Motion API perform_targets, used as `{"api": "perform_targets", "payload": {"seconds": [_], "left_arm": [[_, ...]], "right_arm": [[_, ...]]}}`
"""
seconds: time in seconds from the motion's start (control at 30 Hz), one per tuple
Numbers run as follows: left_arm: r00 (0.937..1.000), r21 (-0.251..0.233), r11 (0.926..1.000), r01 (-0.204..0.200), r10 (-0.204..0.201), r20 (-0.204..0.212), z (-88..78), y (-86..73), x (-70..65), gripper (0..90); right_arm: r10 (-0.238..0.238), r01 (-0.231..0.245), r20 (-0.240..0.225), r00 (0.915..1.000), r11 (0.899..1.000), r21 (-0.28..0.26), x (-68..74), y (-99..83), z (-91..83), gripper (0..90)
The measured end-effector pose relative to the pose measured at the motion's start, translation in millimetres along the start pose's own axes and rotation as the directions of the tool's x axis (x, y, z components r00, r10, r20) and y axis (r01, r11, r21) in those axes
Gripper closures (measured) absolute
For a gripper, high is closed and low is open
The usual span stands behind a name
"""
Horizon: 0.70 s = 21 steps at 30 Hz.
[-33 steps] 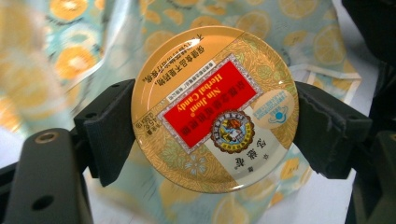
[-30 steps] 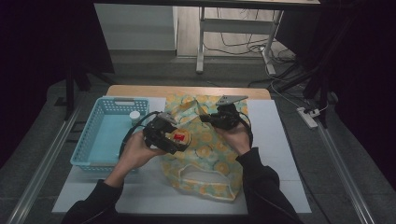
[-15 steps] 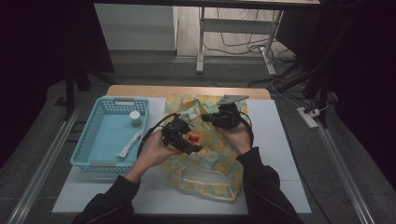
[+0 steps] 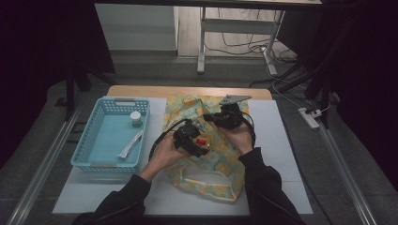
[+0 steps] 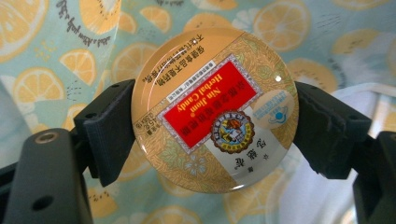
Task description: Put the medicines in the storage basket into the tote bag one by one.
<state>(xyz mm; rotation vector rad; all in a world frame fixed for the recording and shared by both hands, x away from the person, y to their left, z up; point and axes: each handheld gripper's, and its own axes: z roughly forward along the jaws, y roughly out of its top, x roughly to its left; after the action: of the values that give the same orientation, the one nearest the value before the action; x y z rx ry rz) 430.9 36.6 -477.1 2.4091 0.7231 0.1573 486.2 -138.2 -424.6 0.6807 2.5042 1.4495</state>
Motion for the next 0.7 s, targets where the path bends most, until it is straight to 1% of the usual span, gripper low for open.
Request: {"api": "perform_targets", "payload": {"seconds": [0.17,0.4,0.5,0.63,0.7], "left_arm": [[0.9999,0.014,0.9999,0.006,-0.006,-0.012,14.5,-2.2,3.4,20.7],[0.9993,0.035,0.9994,0.0,0.002,-0.037,29.9,-3.2,6.4,20.6],[0.9989,0.042,0.9991,0.013,-0.011,-0.045,35.4,-4.4,7.6,20.6],[0.9988,0.057,0.9981,0.021,-0.018,-0.047,41.9,-6.5,10.0,20.6],[0.9985,0.053,0.9983,0.025,-0.023,-0.05,43.7,-7.3,10.9,20.5]], "right_arm": [[0.005,-0.005,0.006,1.0,1.0,0.002,-2.6,-1.4,0.2,89.5],[0.014,-0.014,0.012,0.9998,1.0,0.009,-5.7,-3.9,1.6,89.5],[0.015,-0.015,0.011,0.9998,1.0,0.008,-6.3,-4.5,2.1,89.5],[0.012,-0.012,0.011,0.9999,1.0,0.012,-6.3,-4.9,3.0,89.5],[0.011,-0.011,0.011,0.9999,1.0,0.015,-6.0,-5.0,3.3,89.6]]}}
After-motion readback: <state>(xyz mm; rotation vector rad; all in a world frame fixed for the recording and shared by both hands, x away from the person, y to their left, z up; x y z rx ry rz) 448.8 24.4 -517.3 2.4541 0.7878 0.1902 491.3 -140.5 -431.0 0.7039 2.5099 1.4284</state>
